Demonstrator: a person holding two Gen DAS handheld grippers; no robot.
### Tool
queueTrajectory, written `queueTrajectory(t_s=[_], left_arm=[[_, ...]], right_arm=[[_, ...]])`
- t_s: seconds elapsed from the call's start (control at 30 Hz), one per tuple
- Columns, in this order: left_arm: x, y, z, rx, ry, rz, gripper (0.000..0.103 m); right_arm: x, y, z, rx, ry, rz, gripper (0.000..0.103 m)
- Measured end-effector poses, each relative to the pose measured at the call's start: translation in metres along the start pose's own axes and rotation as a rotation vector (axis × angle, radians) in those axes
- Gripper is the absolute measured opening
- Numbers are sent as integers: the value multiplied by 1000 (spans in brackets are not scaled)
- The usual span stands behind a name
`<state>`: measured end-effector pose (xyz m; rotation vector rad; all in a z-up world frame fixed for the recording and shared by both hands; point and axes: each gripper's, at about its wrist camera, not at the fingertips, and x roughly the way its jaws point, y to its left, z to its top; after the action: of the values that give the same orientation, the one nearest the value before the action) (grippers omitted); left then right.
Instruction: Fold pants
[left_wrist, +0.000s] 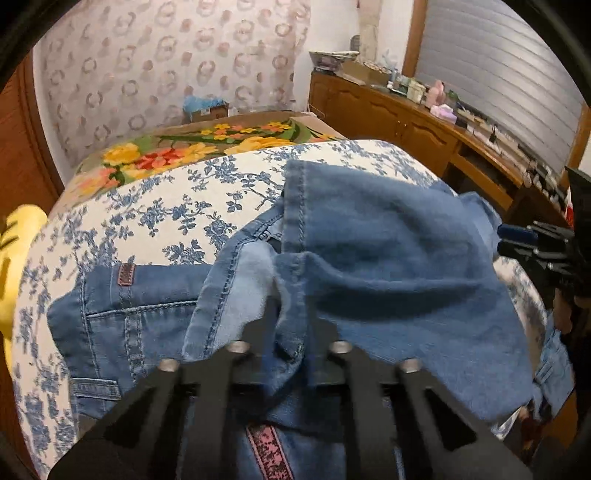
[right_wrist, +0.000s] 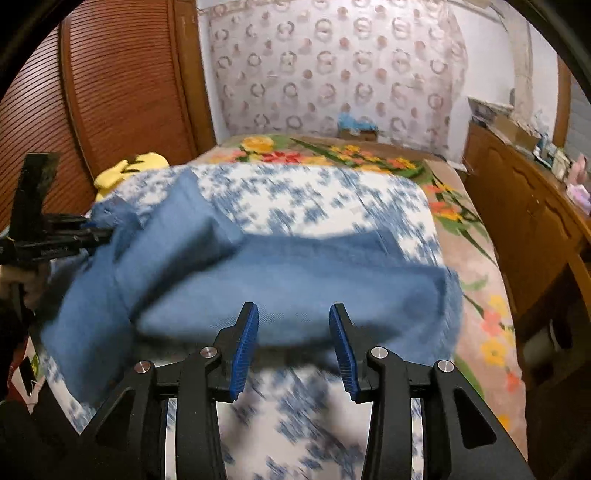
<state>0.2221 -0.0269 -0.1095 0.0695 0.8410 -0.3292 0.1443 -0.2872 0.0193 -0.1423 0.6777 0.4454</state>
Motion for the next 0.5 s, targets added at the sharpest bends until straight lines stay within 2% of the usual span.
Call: queueTrajectory(t_s=[0.1, 0.3, 0.4, 0.5], left_arm=[[-24, -2, 1, 5, -65, 31, 4], [-130, 18, 11, -27, -287, 116, 4], [-163, 29, 10, -28, -332, 171, 4], [-173, 38, 7, -25, -337, 216, 4]], right_arm=[[-7, -5, -3, 35, -2, -19, 41], [-15, -9, -8, 97, -7, -54, 41], [-12, -6, -11, 106, 12, -71, 41], [-6, 2, -12, 90, 45, -129, 41]])
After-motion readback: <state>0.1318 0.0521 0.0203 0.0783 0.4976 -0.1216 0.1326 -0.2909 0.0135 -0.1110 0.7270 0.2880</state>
